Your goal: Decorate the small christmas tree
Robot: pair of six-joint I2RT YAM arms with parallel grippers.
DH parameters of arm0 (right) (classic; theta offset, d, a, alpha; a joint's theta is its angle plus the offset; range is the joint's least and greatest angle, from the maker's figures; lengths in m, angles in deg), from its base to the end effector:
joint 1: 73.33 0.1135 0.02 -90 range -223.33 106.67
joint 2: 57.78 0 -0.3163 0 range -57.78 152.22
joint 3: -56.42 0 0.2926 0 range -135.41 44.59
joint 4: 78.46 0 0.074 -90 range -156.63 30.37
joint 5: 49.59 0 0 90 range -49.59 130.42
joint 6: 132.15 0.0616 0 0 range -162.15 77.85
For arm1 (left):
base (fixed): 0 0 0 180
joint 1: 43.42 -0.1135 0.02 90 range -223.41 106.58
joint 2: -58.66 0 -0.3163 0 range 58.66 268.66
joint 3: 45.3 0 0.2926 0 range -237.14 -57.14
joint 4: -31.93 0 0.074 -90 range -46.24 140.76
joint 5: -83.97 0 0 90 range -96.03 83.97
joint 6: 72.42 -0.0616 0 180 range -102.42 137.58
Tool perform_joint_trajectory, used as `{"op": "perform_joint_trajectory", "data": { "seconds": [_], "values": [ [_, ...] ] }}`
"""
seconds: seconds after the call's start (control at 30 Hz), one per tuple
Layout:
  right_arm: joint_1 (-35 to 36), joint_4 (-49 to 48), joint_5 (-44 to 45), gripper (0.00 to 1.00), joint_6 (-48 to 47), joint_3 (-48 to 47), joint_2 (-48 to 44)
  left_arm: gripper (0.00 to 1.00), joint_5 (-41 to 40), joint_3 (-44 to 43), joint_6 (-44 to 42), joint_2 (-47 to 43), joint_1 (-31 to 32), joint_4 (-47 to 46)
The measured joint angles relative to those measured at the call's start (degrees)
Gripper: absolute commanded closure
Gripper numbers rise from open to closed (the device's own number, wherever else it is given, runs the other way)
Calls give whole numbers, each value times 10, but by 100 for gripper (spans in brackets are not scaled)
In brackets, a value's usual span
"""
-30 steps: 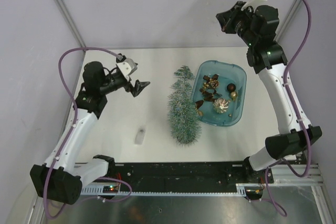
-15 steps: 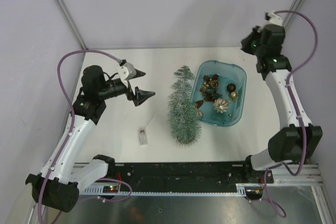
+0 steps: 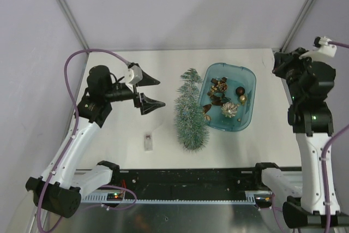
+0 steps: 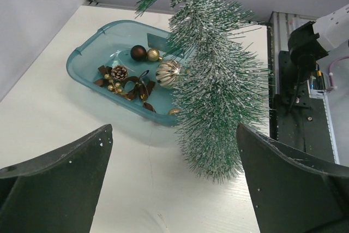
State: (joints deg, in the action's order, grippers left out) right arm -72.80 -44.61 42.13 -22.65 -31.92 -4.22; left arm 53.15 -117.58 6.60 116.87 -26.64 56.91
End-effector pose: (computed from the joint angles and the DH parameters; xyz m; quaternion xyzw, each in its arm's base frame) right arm 0.2080 0.0001 0.5371 0.1261 0.6899 0.1136 0.7037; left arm 0.2153 -0.1202 0.4335 0.4661 0.5756 -0.4083 0.5337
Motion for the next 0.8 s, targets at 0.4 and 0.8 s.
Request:
{"op": "perform_joint_trajectory", "data": {
  "seconds": [0.4, 0.8],
  "values": [
    [-37, 118, 162, 100, -1, 4, -91, 0, 16, -25, 9, -3, 6, 15],
    [-83, 167, 331, 100, -3, -148, -61, 0, -53, -66, 9, 6, 119, 44]
  ]
}}
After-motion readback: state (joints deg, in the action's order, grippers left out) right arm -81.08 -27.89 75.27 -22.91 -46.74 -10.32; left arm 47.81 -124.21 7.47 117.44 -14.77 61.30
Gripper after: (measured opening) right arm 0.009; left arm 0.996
